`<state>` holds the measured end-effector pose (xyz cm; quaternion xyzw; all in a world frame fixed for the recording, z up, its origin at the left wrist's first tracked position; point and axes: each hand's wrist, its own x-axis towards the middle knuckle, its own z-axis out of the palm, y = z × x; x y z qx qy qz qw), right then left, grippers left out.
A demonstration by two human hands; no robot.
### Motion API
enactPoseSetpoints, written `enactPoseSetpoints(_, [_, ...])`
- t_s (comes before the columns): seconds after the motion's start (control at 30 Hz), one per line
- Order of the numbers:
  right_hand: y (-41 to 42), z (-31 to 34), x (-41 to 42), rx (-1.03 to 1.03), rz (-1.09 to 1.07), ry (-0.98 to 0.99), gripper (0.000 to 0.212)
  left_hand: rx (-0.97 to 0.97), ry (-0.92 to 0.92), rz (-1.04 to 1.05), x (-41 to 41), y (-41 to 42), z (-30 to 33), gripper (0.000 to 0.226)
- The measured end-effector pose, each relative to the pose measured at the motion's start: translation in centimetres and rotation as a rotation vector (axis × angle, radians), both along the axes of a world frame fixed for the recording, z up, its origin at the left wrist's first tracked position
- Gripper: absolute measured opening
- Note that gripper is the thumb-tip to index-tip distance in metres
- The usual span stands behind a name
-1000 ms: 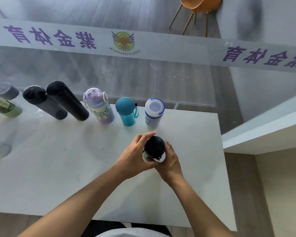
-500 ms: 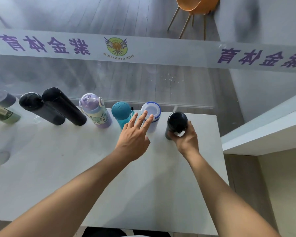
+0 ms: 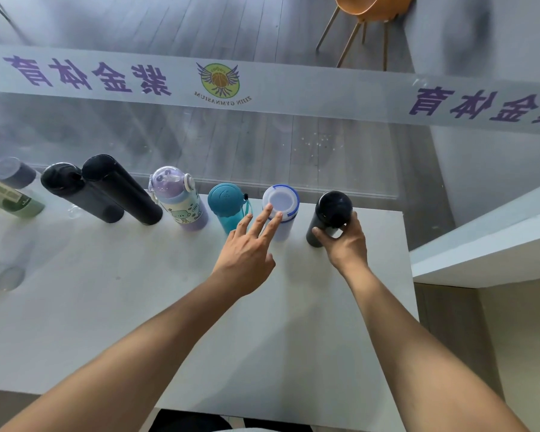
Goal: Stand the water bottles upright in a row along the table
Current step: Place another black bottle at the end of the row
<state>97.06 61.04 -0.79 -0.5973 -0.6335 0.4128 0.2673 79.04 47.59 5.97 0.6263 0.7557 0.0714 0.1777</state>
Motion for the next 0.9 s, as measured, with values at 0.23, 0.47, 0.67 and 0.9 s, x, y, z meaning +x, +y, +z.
enactPoseSetpoints(0.23, [-0.2,0.0,0.3,0.005,-0.009,0.005,0.058,-0.016,0.018,-0.008,-0.2,0.1,0.4,0.081])
enactPoseSetpoints(0.47, [-2.0,0.0,0.6,-0.073,-0.056,0.001,0.086,-0.005,0.039,-0.023,-0.4,0.9,1.3,0.073])
enactPoseSetpoints(0.67, [-8.4,0.7,-0.3,-0.044,-0.005,-0.109,0.050,0.094,0.061,-0.004,-0.8,-0.6,2.2,0.059])
enactPoseSetpoints(0.9, [-13.2,4.3,-5.9,0.295,0.305,-0.151,0.041,0.154,0.056,0.187,-3.7,-7.7,3.1,0.038])
